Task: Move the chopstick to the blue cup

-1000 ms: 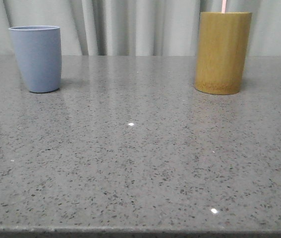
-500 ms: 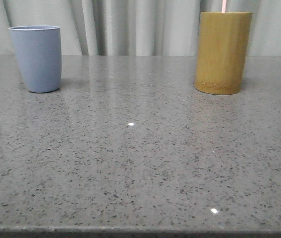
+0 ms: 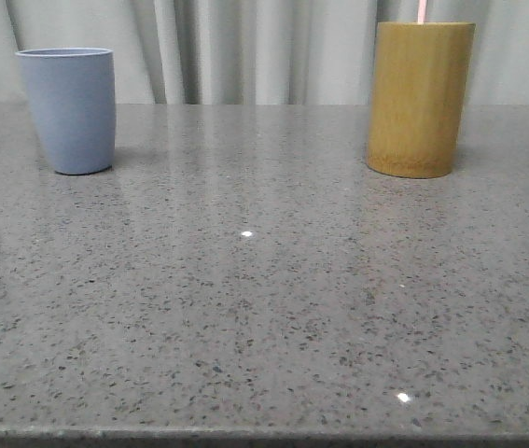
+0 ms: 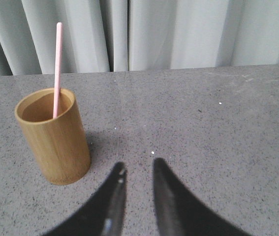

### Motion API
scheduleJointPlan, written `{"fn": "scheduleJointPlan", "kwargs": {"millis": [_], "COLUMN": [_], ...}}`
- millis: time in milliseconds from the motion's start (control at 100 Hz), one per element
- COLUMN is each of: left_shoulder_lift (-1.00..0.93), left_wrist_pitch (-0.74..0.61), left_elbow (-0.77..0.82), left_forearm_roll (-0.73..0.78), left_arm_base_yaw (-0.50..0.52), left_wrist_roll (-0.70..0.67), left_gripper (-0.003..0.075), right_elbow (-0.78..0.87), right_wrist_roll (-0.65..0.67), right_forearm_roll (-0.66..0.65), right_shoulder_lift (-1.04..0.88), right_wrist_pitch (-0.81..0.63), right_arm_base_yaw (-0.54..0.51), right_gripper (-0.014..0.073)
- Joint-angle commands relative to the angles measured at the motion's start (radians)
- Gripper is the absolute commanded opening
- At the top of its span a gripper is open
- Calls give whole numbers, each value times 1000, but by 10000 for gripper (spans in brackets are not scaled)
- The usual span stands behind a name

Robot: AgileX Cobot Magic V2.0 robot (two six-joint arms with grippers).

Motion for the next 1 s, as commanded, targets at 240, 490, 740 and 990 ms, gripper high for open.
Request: {"fn": "scheduleJointPlan", "kwargs": {"millis": [240,490,740,990], "left_shoulder_lift": [63,97,362,662], "left_wrist_pitch": [-89,-127,235,427], "left_elbow": [-73,-89,-357,-640], "left_forearm_roll": [-8,-68,-68,-73], "left_arm_base_yaw": [3,1,-21,-117], "left_wrist_roll": [-1,-6,37,75], "left_gripper": [425,418,419,419], "right_elbow": [-86,-86,-86,-86], "right_wrist_roll": [-3,-2,-2,-2], "right_forearm_roll": [-3,-3,-3,-3], "right_shoulder_lift": [85,85,85,85], "right_wrist_pitch": [-90,-69,-69,-69], "right_arm_base_yaw": [-4,-4,-4,-4], "right_gripper": [422,422,422,422]}}
